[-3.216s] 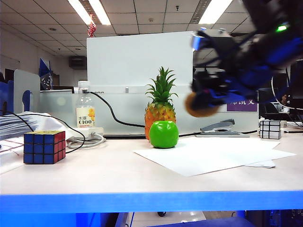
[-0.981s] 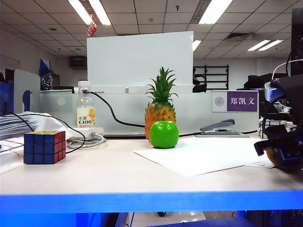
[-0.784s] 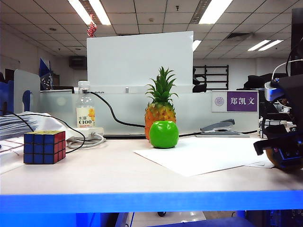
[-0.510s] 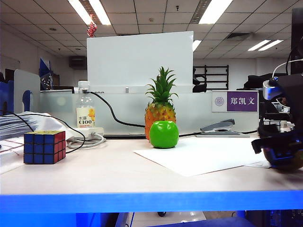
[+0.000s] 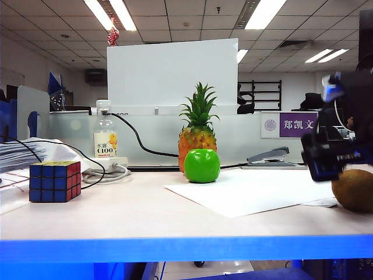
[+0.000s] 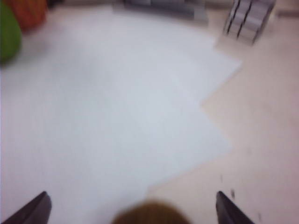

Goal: Arrange all the fruits from large to small from left to right in a row.

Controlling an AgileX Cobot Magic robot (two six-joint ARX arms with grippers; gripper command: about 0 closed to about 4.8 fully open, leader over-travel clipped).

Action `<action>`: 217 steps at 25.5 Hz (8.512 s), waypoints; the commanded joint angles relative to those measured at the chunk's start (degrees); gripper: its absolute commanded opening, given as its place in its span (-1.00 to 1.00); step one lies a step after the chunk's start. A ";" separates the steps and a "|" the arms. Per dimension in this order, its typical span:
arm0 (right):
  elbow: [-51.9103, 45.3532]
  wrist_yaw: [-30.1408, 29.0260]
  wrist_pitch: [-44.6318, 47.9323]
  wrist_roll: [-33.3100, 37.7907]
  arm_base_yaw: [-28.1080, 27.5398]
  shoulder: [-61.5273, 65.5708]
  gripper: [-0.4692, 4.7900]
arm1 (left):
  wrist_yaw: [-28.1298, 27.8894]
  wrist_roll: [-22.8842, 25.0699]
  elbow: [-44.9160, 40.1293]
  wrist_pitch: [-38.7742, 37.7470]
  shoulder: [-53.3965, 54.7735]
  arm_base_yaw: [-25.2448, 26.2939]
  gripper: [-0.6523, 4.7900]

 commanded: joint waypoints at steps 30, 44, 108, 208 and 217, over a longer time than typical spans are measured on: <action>52.98 -30.69 -13.00 -8.66 -0.07 33.48 1.00 | -2.60 0.70 0.07 1.64 -0.09 0.02 -0.78; 55.93 -30.51 -16.66 -8.33 -0.02 38.14 1.00 | -3.15 0.90 0.07 3.78 -0.09 0.07 -0.78; 34.36 -21.64 -27.80 -7.04 7.76 8.55 -0.85 | -3.45 1.07 0.07 3.67 -0.09 0.02 -0.78; 24.83 -7.67 -14.47 -8.24 13.60 4.24 1.00 | -2.16 0.68 0.07 3.52 -0.09 0.02 -0.78; 56.19 -24.39 -20.00 -11.15 0.61 19.69 1.00 | -2.47 0.76 0.07 3.52 -0.09 0.02 -0.78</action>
